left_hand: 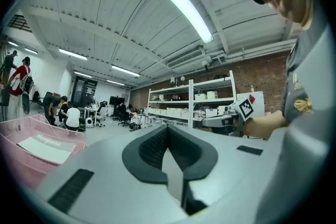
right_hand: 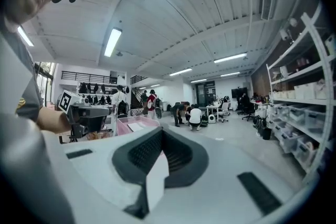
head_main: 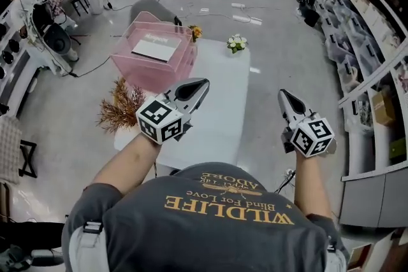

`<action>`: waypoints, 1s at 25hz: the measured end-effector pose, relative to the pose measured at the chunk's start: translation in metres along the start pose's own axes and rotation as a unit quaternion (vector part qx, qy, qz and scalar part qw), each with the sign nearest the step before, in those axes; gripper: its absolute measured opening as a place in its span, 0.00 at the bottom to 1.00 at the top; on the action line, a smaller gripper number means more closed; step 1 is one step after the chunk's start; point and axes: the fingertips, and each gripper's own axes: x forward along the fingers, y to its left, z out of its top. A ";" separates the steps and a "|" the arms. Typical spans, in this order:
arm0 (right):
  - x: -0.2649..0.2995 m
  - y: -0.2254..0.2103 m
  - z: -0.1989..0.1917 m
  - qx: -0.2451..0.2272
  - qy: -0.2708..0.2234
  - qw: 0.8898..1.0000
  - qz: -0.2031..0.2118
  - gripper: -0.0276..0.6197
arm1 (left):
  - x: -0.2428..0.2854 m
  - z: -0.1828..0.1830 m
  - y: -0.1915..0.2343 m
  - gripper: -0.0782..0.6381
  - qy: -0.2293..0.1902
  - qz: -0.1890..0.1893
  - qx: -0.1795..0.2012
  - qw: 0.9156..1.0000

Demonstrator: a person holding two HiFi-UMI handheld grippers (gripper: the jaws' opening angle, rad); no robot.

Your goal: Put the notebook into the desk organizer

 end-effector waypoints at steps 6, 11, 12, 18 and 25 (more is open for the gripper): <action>0.014 0.025 -0.013 0.011 -0.002 0.999 -0.031 0.04 | -0.030 -0.026 0.035 0.11 0.012 -0.012 -0.010 1.000; 0.020 0.028 -0.005 0.008 -0.005 0.999 -0.042 0.04 | -0.039 -0.020 0.053 0.11 0.006 -0.007 -0.015 1.000; 0.020 0.026 -0.003 0.008 -0.007 0.999 -0.044 0.04 | -0.040 -0.018 0.054 0.11 0.003 -0.006 -0.015 1.000; 0.019 0.021 -0.001 0.007 -0.014 0.999 -0.043 0.04 | -0.043 -0.015 0.058 0.11 -0.008 0.005 -0.020 1.000; 0.019 0.020 0.001 0.008 -0.021 0.999 -0.035 0.04 | -0.043 -0.015 0.050 0.11 -0.007 0.005 -0.012 1.000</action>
